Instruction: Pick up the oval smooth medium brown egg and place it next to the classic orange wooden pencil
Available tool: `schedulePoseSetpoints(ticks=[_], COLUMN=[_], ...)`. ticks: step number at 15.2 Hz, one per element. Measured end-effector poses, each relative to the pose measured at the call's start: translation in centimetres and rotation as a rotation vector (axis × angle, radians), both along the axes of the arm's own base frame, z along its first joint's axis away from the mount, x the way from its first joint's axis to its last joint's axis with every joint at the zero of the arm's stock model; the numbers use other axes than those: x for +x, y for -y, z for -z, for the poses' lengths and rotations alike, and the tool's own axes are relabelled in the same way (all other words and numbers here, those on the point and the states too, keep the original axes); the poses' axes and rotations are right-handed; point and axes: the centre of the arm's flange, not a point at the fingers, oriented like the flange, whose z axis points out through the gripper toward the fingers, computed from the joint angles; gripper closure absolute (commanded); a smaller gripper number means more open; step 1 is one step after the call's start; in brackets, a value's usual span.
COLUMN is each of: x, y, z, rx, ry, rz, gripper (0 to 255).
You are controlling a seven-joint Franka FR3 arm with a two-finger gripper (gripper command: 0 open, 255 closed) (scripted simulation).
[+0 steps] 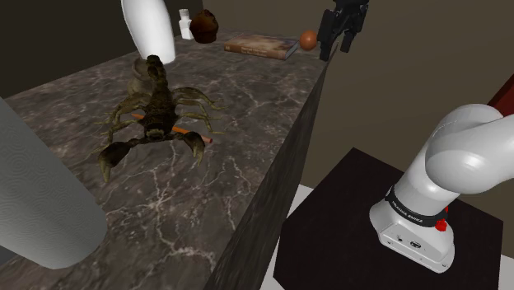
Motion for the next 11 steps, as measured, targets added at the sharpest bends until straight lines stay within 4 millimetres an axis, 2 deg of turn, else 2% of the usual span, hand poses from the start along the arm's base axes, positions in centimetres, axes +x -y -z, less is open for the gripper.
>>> schedulePoseSetpoints(ticks=[2,4,11], x=[0.4,1.7,7.9], y=[0.4,1.5,7.6], z=[-0.1,-0.4,-1.6], rx=[0.001,0.003,0.012], ry=[0.004,0.019,0.082], rz=[0.003,0.012,0.051], gripper=[0,0,0])
